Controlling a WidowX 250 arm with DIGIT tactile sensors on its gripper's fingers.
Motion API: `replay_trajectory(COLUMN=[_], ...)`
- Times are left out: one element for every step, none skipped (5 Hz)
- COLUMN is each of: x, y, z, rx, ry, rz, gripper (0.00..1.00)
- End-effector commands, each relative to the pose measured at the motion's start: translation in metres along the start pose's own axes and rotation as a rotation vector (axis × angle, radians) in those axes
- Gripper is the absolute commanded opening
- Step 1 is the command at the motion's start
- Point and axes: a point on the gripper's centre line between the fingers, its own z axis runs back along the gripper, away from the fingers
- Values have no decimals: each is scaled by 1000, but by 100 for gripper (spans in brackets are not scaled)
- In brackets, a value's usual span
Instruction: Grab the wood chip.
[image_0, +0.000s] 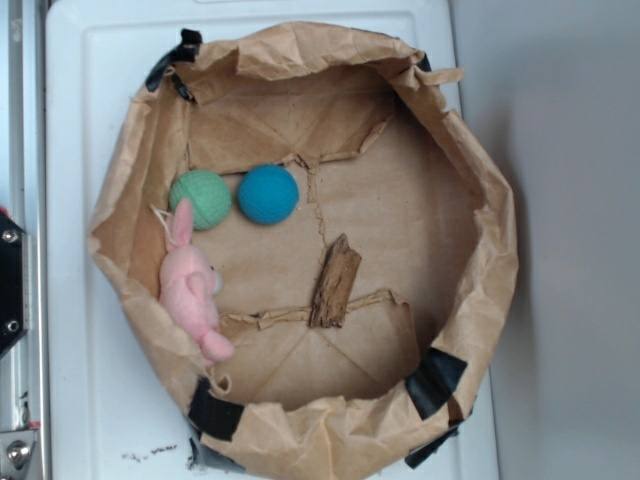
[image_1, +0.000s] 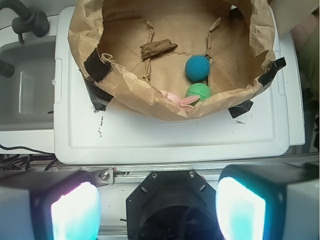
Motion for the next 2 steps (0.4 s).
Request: replay_trajectory(x=[0,22], y=[0,-16], z=[0,2], rx=[0,-43], ry=[0,-7], rz=[0,140], gripper=[100,100])
